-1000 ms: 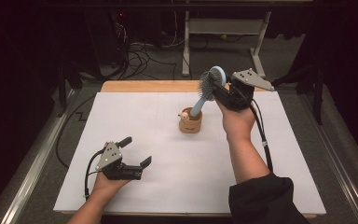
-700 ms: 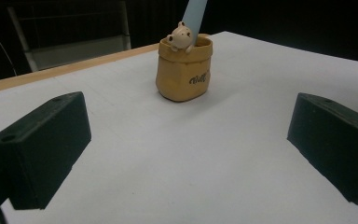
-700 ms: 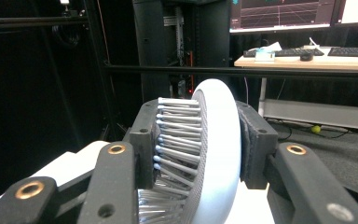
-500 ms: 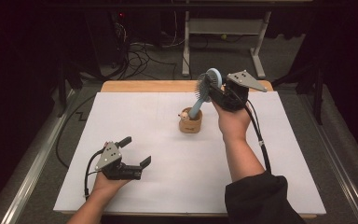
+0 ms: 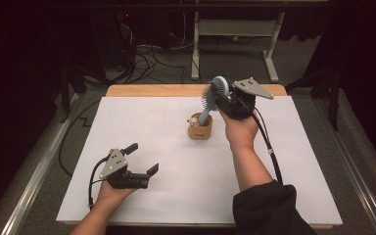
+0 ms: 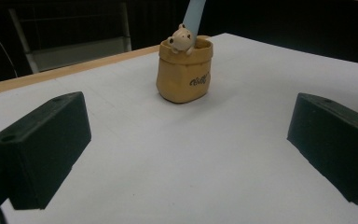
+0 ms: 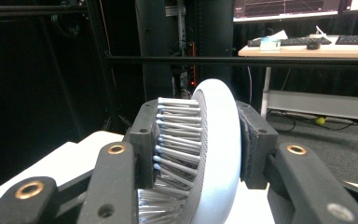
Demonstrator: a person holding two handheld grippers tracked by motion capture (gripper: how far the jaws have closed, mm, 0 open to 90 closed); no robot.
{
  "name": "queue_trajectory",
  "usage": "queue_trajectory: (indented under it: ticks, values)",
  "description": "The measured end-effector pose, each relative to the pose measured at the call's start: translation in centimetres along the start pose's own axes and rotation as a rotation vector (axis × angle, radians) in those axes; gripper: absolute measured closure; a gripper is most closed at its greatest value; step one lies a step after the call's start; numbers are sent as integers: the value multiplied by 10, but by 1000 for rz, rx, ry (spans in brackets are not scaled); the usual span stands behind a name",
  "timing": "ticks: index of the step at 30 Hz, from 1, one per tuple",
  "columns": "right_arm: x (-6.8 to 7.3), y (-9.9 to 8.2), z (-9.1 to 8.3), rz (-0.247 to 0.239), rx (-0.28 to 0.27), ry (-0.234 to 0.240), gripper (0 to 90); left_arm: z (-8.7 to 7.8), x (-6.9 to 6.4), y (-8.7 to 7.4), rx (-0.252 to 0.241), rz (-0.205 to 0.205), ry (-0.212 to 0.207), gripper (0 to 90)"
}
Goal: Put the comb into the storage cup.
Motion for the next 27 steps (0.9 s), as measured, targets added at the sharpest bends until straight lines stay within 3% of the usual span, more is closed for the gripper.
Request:
queue_trajectory:
  ticks: [27]
  values:
    - [7, -20, 15, 0, 33, 3, 581, 0, 0, 1, -10, -3, 0, 0]
Point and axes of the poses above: each handheld gripper's, and its own axes: z roughly forward along the jaws, y roughly out of its top, x roughly to its left, the point moved 7 cm from there along z, roughly forward along the jaws, and after that the axes turned 1 degree about y, right-handed, at the moved point
